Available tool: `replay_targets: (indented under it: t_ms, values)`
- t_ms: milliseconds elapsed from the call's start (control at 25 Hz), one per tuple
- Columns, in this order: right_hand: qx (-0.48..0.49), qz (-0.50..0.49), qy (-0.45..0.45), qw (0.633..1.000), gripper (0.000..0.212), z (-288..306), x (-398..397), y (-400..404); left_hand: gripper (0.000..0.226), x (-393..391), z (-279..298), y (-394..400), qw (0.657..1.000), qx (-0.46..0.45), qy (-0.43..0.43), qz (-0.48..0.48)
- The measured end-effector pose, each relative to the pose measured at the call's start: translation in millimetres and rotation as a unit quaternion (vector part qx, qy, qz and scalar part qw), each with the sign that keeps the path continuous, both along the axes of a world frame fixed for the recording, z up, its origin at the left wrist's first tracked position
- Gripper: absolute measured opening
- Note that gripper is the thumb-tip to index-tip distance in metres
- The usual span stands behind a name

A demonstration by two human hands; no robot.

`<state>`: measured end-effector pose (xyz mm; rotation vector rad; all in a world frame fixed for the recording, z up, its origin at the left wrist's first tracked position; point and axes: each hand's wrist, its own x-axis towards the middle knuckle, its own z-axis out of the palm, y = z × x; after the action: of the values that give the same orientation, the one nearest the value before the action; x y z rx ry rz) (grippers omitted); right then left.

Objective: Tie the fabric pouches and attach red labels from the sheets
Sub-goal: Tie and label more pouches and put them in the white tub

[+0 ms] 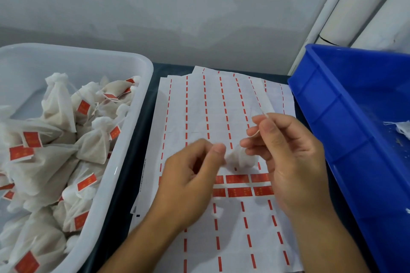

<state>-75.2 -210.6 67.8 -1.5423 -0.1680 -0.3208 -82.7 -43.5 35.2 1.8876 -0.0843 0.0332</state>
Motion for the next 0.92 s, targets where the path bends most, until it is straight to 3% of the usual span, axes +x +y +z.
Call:
replay_targets:
  t_ms: [80,160,360,560,720,920]
  values:
    - [-0.028,0.006,-0.013,1.0,0.015,-0.3,-1.4,1.1,0.069,-0.2,3.2,0.2,0.985,-0.061,0.134,-0.087]
    - [-0.053,0.04,-0.029,0.997,0.013,-2.4,-4.0,5.0,0.07,-0.2,1.0,-1.2,0.966,-0.1,0.197,-0.134]
    - [-0.093,0.127,-0.023,0.987,0.012,-13.7,-8.6,15.1,0.053,6.2,0.1,1.2,0.94,-0.241,0.228,-0.077]
    - [-0.283,0.167,-0.087,0.941,0.01,-32.7,-5.3,27.4,0.041,9.6,9.8,18.4,0.885,-0.369,0.279,-0.058]
    - [-0.334,0.155,-0.097,0.925,0.012,-38.8,-2.6,23.9,0.029,8.6,15.3,18.8,0.866,-0.414,0.279,-0.034]
    - [-0.279,0.135,-0.045,0.95,0.011,-33.4,0.2,17.4,0.053,12.6,13.2,18.5,0.874,-0.426,0.233,-0.03]
